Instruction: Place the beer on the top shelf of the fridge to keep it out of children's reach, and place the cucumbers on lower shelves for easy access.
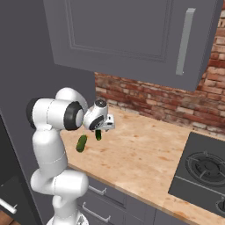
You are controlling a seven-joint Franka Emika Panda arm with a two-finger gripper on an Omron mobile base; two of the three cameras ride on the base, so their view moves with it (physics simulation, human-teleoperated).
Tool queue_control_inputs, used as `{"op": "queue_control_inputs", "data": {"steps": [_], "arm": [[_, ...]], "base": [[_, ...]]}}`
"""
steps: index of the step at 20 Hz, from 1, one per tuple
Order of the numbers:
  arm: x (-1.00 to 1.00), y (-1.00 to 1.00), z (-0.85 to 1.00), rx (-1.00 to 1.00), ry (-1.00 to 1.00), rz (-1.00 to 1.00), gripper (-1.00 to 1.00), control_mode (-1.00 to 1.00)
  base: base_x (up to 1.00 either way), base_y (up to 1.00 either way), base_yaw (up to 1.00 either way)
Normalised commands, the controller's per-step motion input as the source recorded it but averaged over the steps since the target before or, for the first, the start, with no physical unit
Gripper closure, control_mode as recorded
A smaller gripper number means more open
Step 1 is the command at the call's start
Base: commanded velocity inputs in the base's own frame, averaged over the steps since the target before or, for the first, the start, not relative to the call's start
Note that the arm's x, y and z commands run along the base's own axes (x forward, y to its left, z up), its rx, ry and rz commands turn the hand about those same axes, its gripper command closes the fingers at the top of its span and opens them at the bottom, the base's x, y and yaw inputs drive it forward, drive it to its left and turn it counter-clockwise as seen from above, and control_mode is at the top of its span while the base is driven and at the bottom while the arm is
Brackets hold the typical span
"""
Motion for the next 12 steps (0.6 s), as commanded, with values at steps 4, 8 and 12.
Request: {"op": "queue_control_inputs", "data": {"steps": [4,8,12], "arm": [[0.38,0.00,-0.42,0.00,0.04,0.00,-1.00,-1.00],[0.25,0.00,-0.63,-0.01,0.12,0.00,1.00,-1.00],[-0.17,0.00,-0.49,-0.02,0.17,0.01,1.00,-1.00]], "base": [[0.00,0.00,0.00],[0.00,0.00,0.00],[0.00,0.00,0.00]]}}
